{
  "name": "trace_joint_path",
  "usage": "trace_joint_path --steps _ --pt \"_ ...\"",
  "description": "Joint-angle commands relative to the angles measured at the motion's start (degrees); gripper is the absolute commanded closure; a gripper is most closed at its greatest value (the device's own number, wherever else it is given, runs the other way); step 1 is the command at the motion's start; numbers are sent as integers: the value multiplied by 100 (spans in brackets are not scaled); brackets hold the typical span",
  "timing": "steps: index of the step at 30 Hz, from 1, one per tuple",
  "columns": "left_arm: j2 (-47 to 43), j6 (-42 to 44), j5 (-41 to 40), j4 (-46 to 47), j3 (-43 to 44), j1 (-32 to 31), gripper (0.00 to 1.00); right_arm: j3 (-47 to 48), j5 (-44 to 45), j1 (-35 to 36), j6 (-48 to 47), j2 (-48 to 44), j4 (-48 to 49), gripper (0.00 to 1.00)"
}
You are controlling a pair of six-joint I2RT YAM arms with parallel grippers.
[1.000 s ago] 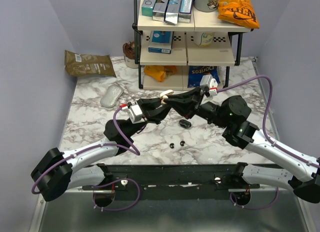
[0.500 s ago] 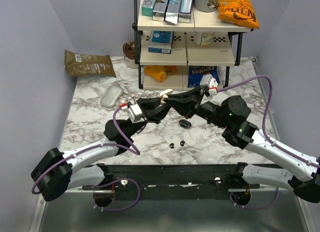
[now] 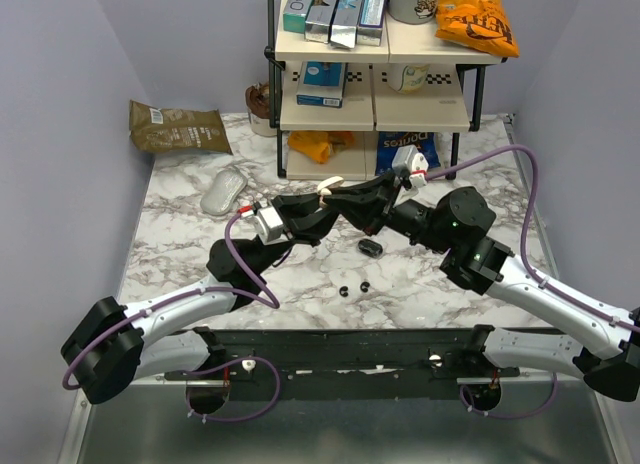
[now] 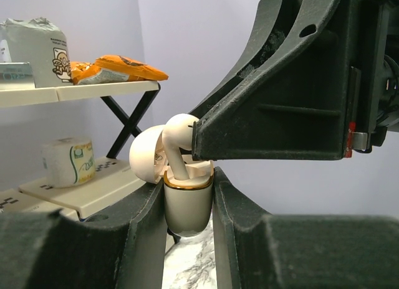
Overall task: Insert the wireless bluetooth earbuds into the charging case
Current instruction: Place the earbud in the charging case.
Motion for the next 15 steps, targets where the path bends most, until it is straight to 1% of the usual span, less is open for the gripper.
trace_joint_path --steps 1,2,3,5,7,12,15 --pt "-182 -9 -18 255 -27 -11 100 118 92 58 15 48 -271 94" --pt "-191 -1 -44 238 -35 -2 100 126 127 50 15 48 -297 91" --pt "-209 8 -62 229 -36 -2 100 118 179 58 23 40 -341 87" --pt "-218 17 -115 211 -36 -11 100 118 250 58 58 31 -403 82" --pt "-218 17 -133 211 -36 -11 100 91 320 58 76 4 -456 75" --pt "-174 -9 -168 228 -35 -2 100 47 513 50 111 -57 -535 66" --pt "-156 -27 -185 229 -18 -2 100 56 584 58 111 -75 -570 63"
